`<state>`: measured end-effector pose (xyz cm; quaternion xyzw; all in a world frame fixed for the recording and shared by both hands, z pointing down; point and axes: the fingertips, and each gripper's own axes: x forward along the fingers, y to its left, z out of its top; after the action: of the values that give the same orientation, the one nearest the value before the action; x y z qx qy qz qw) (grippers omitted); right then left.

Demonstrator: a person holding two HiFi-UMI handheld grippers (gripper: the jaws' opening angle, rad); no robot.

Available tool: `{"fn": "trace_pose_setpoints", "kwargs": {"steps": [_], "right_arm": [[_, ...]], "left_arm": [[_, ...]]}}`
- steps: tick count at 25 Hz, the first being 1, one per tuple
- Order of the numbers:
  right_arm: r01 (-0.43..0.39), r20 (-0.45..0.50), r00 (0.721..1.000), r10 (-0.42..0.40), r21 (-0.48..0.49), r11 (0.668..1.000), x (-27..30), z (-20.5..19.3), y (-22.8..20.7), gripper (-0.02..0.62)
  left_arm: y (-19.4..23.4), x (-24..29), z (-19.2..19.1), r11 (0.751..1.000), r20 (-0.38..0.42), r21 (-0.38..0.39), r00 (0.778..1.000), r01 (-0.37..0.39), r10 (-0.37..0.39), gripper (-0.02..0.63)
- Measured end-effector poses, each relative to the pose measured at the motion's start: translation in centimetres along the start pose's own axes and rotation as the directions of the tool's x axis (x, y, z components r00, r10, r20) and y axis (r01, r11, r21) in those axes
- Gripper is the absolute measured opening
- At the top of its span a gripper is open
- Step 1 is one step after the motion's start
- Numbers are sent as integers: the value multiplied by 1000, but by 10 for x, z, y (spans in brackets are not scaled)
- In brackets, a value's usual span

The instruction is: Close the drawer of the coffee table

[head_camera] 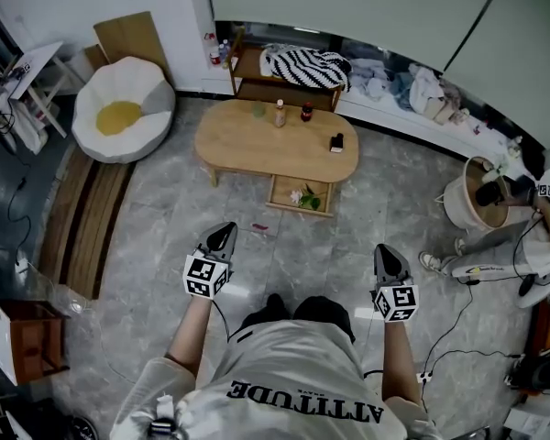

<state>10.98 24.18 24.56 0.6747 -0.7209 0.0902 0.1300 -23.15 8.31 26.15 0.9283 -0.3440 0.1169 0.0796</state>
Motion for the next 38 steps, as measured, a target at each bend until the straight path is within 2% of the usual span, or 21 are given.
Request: {"fn": "trace_pose_setpoints", "kwargs": {"steps": [14, 21, 29, 38], "right_arm": [[-20, -17, 1000, 20, 24, 1000, 56, -1, -20, 20], [-59, -19, 998, 60, 32, 998, 118, 6, -46, 20], [-77, -39, 996, 78, 41, 996, 181, 7, -85, 20], [-147, -109, 982, 155, 76, 986, 240, -21, -125, 20]], "left_arm": [[26, 36, -3, 1000, -36, -4, 999, -22, 22, 21], [46, 79, 9, 998, -27, 5, 998, -61, 61, 21], [50, 135, 19, 997, -21, 5, 996, -81, 81, 21], [51, 206, 12, 993, -74, 1, 990, -118, 118, 21]]}}
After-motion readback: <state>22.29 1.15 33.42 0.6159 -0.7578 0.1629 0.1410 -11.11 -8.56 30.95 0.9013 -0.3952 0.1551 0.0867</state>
